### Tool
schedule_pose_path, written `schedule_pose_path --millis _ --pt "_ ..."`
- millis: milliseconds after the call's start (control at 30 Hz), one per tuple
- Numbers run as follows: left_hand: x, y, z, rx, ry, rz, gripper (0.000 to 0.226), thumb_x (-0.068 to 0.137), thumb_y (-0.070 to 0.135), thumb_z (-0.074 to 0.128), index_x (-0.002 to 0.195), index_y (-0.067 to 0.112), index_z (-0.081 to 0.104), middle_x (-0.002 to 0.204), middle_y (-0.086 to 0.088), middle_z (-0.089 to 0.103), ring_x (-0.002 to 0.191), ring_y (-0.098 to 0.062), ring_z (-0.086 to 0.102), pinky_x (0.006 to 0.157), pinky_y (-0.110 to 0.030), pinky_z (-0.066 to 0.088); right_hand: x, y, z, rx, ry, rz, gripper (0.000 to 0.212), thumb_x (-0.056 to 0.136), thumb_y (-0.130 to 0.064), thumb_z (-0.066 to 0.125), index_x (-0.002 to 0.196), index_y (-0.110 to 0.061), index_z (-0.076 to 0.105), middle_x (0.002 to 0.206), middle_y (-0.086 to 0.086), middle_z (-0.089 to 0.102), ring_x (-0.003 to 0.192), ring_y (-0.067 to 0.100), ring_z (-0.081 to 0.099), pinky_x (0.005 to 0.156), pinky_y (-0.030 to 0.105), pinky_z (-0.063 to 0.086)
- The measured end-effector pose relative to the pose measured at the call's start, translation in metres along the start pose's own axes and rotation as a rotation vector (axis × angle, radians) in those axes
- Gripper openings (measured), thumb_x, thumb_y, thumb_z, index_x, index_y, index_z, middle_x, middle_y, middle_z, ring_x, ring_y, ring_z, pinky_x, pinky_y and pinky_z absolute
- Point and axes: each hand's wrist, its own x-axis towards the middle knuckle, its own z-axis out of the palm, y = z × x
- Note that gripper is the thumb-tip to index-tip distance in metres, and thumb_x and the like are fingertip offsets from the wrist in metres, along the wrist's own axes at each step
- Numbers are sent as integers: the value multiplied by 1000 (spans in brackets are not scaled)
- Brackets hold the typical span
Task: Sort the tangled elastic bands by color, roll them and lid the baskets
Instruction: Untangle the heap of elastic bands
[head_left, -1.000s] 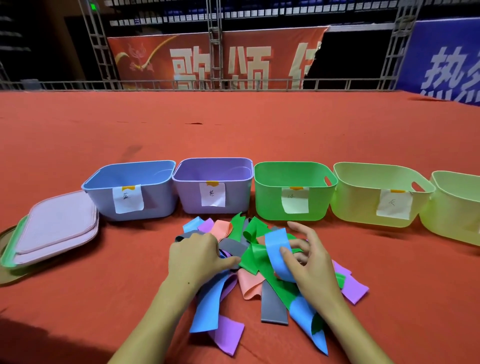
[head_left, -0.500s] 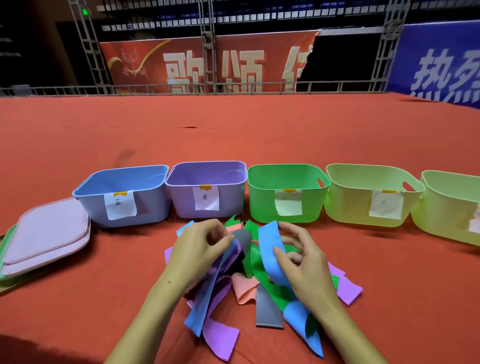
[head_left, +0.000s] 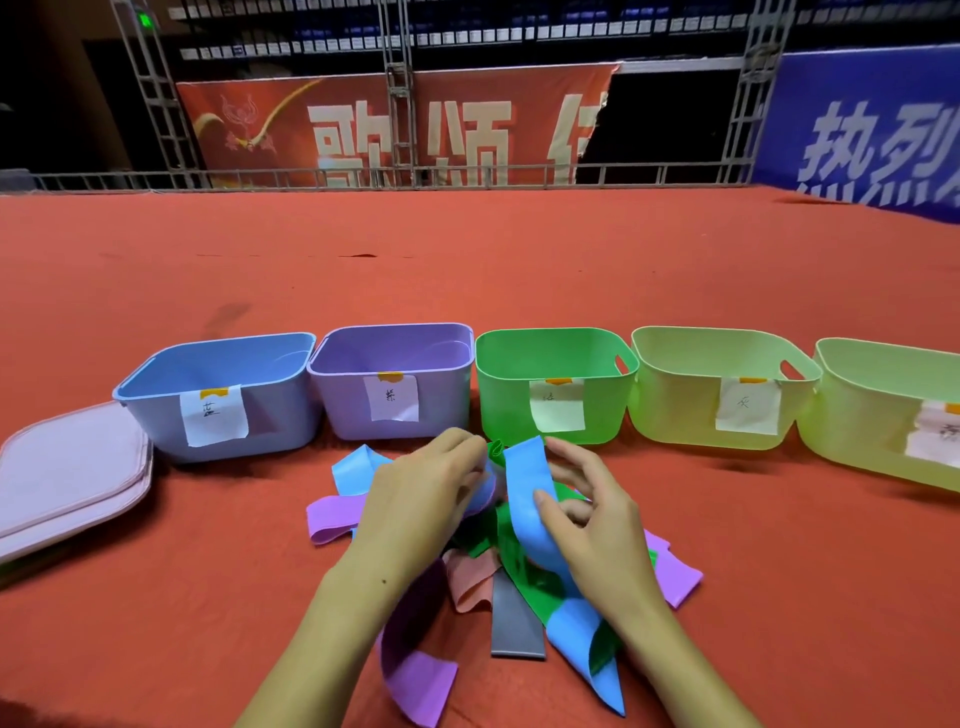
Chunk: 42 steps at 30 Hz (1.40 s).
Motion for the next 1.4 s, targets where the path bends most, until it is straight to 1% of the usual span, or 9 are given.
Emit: schedule_pose_path --millis 133,300,400,733,833,933,1067,1200,1400 --pt "0 7 13 -68 -103 113 14 99 40 44 98 27 49 115 7 55 92 -33 60 66 -49 54 0 -1 0 -4 3 -9 53 96 -9 72 139 -36 59 72 -13 74 115 0 70 94 33 54" --pt "3 11 20 -291 -89 189 15 104 30 59 93 22 51 111 3 58 95 -27 57 79 -48 53 1 9 1 -57 39 42 36 91 -13 72 115 -40 68 78 -12 73 52 5 57 62 35 50" --pt "4 13 20 -316 -63 253 18 102 23 64 89 21 52 106 2 61 93 -28 55 87 -50 50 5 14 -3 -118 145 76 40 86 -2 76 98 -40 72 97 -31 75 81 -4 72 81 24 57" --pt "2 16 28 -418 -15 323 16 89 26 78 77 19 70 103 5 68 100 -18 62 97 -36 48 10 4 -5 121 -3 126 5 93 -28 80 96 -25 82 95 -8 82 95 15 77 83 42 61" --pt "2 11 30 -425 -19 298 20 89 30 79 76 19 71 103 8 73 107 -10 69 128 -44 27 13 6 -8 187 -15 158 9 87 -23 85 96 -22 82 96 -6 82 96 12 77 83 33 62" --pt "-2 10 30 -406 -36 276 17 87 31 84 79 21 73 95 14 76 114 -2 69 129 -61 23 15 10 -12 190 -52 170 13 87 -13 85 96 -22 80 97 -6 82 93 7 75 79 24 59" --pt "-2 18 19 -535 65 136 23 89 37 82 75 20 74 85 14 77 98 -3 75 126 -48 33 16 14 -14 174 -36 149 19 89 1 80 93 -18 79 90 -8 81 82 2 72 76 20 55" --pt "8 17 10 -455 312 -237 26 93 44 79 79 24 70 80 13 70 82 -12 68 83 -39 55 15 7 -17 198 -15 94 23 90 1 79 94 -21 78 92 -8 81 83 1 70 77 20 56" --pt "15 18 0 -1056 -61 -750 40 91 52 77 106 16 82 90 3 83 86 -11 79 73 -29 62 8 -4 -14 159 -108 -10 23 93 -2 77 100 -24 79 99 -9 80 91 3 71 83 23 55"
